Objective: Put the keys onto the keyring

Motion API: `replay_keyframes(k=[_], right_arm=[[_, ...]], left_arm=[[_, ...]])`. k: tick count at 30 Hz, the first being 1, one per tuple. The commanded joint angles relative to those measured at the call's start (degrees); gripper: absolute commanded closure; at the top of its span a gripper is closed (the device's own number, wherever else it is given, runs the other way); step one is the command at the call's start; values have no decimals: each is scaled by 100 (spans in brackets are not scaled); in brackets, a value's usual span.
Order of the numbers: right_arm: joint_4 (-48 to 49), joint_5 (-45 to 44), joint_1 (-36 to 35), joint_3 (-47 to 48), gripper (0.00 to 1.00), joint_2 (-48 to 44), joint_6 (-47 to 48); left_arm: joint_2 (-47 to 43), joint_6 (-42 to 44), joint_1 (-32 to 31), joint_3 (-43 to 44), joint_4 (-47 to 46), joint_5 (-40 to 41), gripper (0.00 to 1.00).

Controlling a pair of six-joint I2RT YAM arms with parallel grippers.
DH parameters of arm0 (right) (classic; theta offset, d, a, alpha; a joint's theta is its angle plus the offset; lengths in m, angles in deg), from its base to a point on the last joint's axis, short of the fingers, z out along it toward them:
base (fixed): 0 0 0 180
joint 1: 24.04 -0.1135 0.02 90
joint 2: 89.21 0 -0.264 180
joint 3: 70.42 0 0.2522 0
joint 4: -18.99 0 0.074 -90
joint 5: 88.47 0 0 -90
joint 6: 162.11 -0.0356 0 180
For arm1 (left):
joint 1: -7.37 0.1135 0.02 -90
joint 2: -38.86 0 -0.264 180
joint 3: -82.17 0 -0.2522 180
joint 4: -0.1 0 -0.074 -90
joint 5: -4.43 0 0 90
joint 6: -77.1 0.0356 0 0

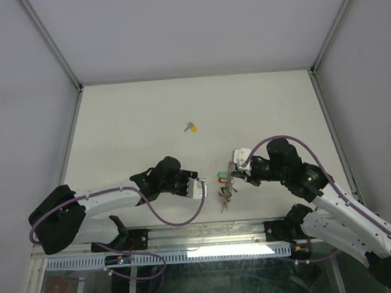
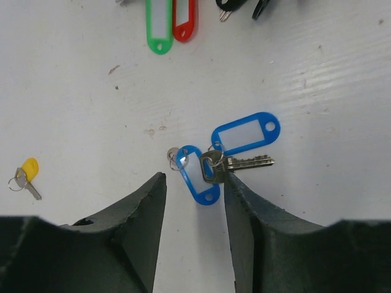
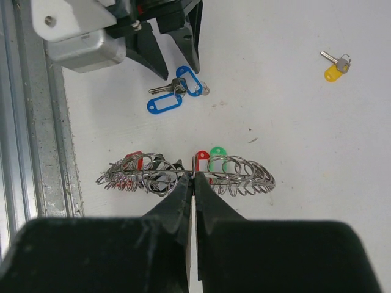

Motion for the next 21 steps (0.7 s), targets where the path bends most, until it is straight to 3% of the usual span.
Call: replay_keyframes(k=[1, 12, 21], right_arm=[[449, 139, 44, 23, 100, -43, -8], [503, 104, 119, -90, 100, -43, -49], [584, 142, 134, -144, 100, -61, -133]], left_arm=[[284, 720, 361, 482, -41, -833, 59], [638, 915, 602, 771, 473, -1719, 61], [876, 759, 589, 788, 386, -1662, 62]])
